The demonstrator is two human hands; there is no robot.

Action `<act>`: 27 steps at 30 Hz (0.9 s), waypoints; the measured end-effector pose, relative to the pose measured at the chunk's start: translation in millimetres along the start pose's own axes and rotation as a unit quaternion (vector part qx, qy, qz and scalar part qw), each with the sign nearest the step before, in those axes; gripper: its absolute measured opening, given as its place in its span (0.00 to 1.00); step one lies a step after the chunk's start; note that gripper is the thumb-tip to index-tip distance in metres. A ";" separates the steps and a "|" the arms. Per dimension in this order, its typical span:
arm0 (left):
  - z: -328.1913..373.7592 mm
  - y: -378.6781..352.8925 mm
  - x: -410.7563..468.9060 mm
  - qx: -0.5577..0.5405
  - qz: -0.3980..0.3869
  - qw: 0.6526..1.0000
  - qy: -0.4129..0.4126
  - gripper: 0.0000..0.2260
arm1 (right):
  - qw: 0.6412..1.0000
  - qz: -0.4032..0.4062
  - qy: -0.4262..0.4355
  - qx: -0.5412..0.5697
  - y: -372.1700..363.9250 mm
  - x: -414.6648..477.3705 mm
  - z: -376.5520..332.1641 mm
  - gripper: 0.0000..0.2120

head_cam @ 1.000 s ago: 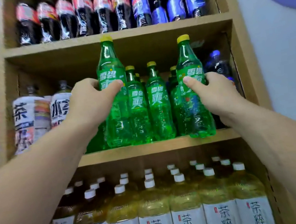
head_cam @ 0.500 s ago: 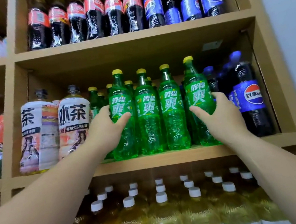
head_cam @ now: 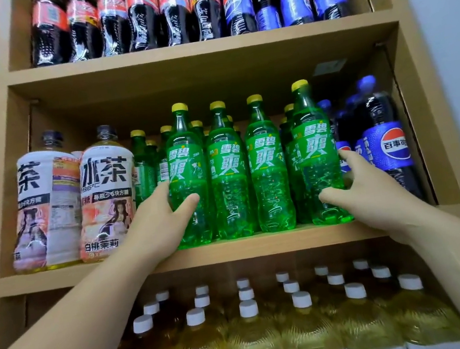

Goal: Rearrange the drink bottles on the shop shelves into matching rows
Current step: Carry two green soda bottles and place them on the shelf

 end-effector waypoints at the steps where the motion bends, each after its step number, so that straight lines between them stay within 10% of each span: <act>1: -0.3 -0.7 0.2 -0.010 -0.005 1.000 0.000 0.34 | 1.000 -0.001 0.000 0.001 -0.2 0.7 -0.1 0.43; 19: -3.8 -8.6 2.2 0.009 -0.043 0.999 0.006 0.44 | 0.997 -0.041 -0.004 -0.064 -10.0 7.1 2.7 0.47; 27: 4.1 40.6 -37.2 0.011 0.030 0.993 -0.111 0.35 | 0.992 0.113 0.029 -0.046 14.9 -8.2 -3.5 0.38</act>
Point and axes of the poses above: each hand's wrist, its own x-axis towards the middle knuckle, its own y-axis out of the back of the hand, z = x × y, the point moved 8 cm from there along x, towards the middle knuckle, and after that the axes turned 13 degrees about -x, right-handed, at the moved point
